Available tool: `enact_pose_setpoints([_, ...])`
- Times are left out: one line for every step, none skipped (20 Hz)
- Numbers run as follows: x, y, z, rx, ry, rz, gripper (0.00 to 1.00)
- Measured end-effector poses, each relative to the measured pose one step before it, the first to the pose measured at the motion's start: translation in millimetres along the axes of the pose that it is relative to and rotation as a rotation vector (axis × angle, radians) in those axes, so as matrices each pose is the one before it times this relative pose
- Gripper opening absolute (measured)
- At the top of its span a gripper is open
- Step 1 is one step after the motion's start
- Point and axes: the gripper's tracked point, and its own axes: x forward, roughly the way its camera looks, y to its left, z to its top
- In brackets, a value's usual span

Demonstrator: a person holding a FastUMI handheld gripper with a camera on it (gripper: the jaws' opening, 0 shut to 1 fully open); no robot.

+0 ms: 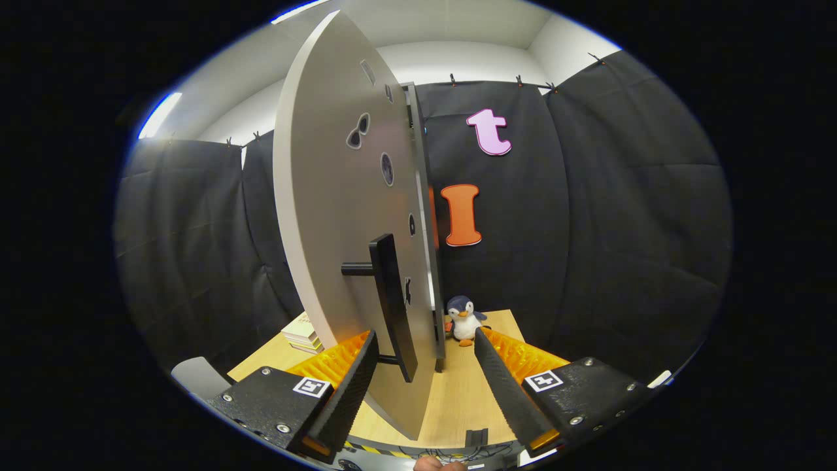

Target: Open the shoe cabinet door, grab the shoes and put them into the shoe cabinet, then close the shoe cabinet door.

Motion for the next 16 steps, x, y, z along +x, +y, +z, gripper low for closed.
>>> enact_pose_setpoints([1.19, 7.06, -1.7, 0.00009, 0.003, 0.00093, 0.93])
enact_pose_setpoints([0.78, 7.93, -2.04, -0.00067, 0.00164, 0.00058, 0.93])
enact_pose_setpoints([1.65, 8.87, -0.62, 0.00016, 0.00269, 0.0009, 0.93])
enact_pose_setpoints([2.59, 9.82, -1.24, -0.00002, 0.00457, 0.00111, 0.92])
enact_pose_setpoints([3.34, 10.67, -0.83, -0.00105, 0.00322, 0.00157, 0.93])
enact_pose_setpoints([4.12, 11.75, 0.4, -0.00014, 0.00187, 0.00265, 0.93])
enact_pose_setpoints([4.37, 12.48, -0.15, 0.00285, 0.00246, 0.00383, 0.93])
enact_pose_setpoints([4.78, 11.59, -1.31, 0.00103, 0.00153, 0.00377, 0.93])
enact_pose_setpoints([5.18, 11.35, -0.25, -0.00111, 0.0017, -0.00006, 0.93])
enact_pose_setpoints([5.59, 11.0, 0.2, -0.00533, 0.00228, -0.00116, 0.93])
enact_pose_setpoints([5.78, 10.6, 1.26, -0.00929, 0.00137, -0.00224, 0.93])
enact_pose_setpoints([6.82, 10.13, 0.88, -0.01212, -0.00032, -0.00339, 0.93])
enact_pose_setpoints([6.07, 10.26, 1.8, -0.01122, -0.00121, -0.00226, 0.93])
enact_pose_setpoints([6.12, 10.65, 0.83, -0.00527, -0.00099, -0.00104, 0.93])
enact_pose_setpoints([6.63, 10.48, 0.39, 0.00278, -0.00022, 0.00137, 0.93])
enact_pose_setpoints([6.9, 11.22, 1.67, 0.01, -0.00073, 0.00563, 0.93])
